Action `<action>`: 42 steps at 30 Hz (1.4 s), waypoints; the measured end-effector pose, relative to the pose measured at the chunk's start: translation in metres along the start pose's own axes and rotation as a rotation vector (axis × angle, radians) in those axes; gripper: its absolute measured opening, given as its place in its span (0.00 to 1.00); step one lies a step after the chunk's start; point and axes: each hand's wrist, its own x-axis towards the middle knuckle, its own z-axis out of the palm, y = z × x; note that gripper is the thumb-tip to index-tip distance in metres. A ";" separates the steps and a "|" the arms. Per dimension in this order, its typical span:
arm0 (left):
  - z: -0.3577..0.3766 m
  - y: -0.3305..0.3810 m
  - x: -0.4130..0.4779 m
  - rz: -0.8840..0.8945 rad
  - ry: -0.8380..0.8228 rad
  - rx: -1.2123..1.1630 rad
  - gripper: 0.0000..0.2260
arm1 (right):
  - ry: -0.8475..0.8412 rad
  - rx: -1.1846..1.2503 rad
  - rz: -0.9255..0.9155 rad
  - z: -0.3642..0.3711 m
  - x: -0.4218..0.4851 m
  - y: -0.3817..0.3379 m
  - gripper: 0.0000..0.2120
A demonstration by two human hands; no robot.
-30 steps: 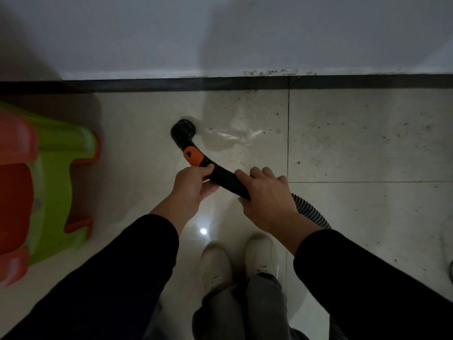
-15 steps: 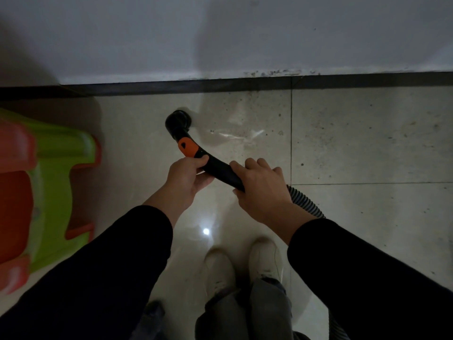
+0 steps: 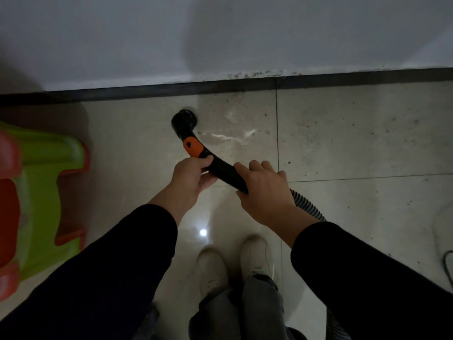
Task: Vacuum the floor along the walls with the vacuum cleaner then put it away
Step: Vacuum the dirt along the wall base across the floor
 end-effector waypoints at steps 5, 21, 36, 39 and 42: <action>0.009 -0.009 -0.006 -0.010 -0.017 0.023 0.15 | -0.006 0.001 0.025 0.000 -0.012 0.009 0.24; 0.015 -0.050 -0.027 -0.057 -0.036 0.068 0.15 | -0.076 0.038 0.083 0.010 -0.058 0.024 0.23; 0.019 -0.093 -0.046 -0.071 -0.037 0.105 0.14 | -0.094 0.059 0.119 0.021 -0.101 0.039 0.23; 0.015 -0.103 -0.049 -0.075 -0.034 0.100 0.15 | -0.109 0.059 0.108 0.025 -0.108 0.039 0.23; 0.009 -0.110 -0.051 -0.077 -0.013 0.090 0.14 | -0.122 0.058 0.095 0.028 -0.113 0.037 0.23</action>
